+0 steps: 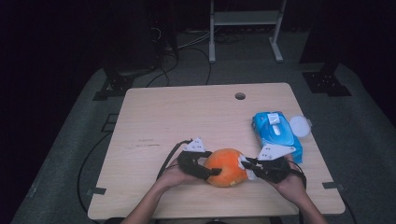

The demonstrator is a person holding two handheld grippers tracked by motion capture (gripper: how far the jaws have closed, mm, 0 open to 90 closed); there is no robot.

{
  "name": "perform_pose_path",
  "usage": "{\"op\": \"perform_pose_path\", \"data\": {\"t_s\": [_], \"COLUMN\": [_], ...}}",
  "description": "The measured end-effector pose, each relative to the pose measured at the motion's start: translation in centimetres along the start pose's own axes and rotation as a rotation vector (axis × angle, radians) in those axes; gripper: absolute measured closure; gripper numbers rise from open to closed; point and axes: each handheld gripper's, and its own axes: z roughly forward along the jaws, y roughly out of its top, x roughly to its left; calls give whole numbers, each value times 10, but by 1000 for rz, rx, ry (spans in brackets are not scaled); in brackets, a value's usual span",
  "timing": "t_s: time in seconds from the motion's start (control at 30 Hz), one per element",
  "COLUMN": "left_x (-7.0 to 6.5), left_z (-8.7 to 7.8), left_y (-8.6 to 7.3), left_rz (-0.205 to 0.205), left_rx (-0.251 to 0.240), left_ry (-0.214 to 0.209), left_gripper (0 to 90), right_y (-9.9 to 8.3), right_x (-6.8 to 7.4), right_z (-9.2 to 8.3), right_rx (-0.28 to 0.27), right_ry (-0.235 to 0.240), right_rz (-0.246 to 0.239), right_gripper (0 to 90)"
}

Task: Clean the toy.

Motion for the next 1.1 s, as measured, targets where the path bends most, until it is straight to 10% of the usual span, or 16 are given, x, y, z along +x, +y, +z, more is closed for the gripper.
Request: {"op": "perform_pose_path", "data": {"t_s": [0.43, 0.63, 0.83, 1.1], "left_x": [6, -2, -11, 0], "left_z": [11, 4, -5, 5], "left_y": [0, 5, 16, 2], "left_rz": [-79, -30, 89, 74], "left_rx": [13, -29, -137, -54], "left_ry": [-88, -45, 72, 72], "left_gripper": [44, 306, 319, 266], "right_y": [-7, -6, 3, -8], "right_x": [-6, -8, -15, -22], "right_z": [1, -2, -6, 16], "right_rx": [-7, -11, -101, -33], "right_ry": [51, 21, -18, -12], "right_rz": [46, 58, 92, 117], "right_gripper": [808, 809, 810, 809]}}
